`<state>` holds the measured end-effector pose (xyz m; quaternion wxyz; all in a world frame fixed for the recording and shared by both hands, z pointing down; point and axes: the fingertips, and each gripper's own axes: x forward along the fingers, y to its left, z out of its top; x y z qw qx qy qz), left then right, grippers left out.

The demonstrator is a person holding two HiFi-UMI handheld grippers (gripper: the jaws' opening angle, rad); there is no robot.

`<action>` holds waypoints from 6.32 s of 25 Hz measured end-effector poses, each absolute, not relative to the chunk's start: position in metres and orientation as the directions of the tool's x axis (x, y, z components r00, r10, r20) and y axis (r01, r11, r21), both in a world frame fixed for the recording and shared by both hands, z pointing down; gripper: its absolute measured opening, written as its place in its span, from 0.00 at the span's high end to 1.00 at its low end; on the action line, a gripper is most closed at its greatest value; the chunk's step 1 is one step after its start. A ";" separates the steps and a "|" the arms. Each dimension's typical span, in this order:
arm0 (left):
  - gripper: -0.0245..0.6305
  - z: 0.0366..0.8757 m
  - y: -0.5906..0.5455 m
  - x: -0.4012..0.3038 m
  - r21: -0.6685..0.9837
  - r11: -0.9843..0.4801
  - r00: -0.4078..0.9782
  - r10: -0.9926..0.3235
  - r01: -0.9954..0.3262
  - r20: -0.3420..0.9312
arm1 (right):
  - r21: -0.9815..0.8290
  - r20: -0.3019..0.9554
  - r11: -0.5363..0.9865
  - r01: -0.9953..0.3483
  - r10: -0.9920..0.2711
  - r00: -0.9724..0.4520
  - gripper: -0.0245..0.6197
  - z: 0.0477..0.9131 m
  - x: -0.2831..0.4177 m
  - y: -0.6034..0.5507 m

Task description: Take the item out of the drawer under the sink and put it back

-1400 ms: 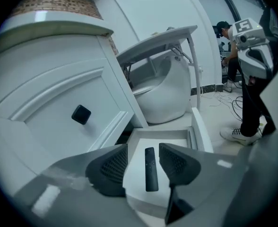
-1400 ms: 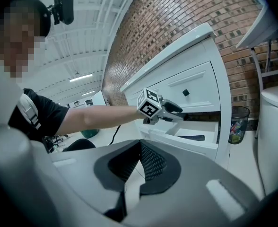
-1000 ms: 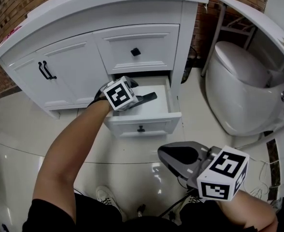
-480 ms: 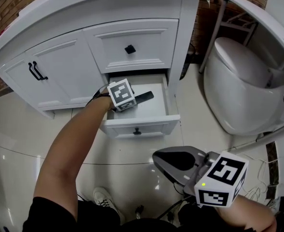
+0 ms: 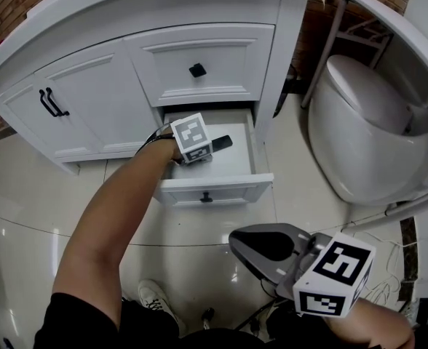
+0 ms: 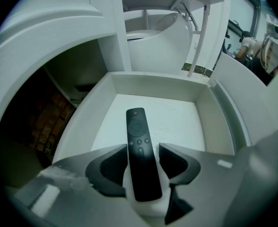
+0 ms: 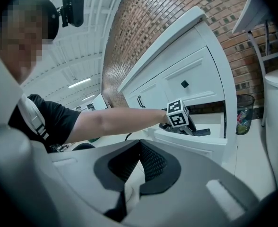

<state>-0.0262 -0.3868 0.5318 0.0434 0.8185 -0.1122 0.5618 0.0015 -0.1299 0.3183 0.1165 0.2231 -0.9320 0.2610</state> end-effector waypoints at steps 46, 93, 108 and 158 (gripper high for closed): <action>0.71 0.329 -0.304 -0.056 -0.218 -0.893 0.573 -0.425 -0.395 0.701 | -0.265 0.325 0.767 -0.584 -0.499 -0.803 0.96 0.294 0.017 -0.135; 0.71 0.267 -0.078 -0.079 0.068 -0.851 0.841 -0.498 -0.521 0.210 | -0.206 0.271 0.807 -0.553 -0.496 -0.825 0.96 0.267 0.006 -0.091; 0.71 0.269 -0.086 -0.084 0.077 -0.834 0.825 -0.520 -0.547 0.222 | -0.211 0.277 0.811 -0.546 -0.486 -0.829 0.96 0.269 0.009 -0.091; 0.71 0.269 -0.221 -0.073 -0.357 -0.764 0.641 -0.646 -0.538 0.415 | -0.260 0.278 0.820 -0.510 -0.442 -0.853 0.96 0.275 0.006 -0.097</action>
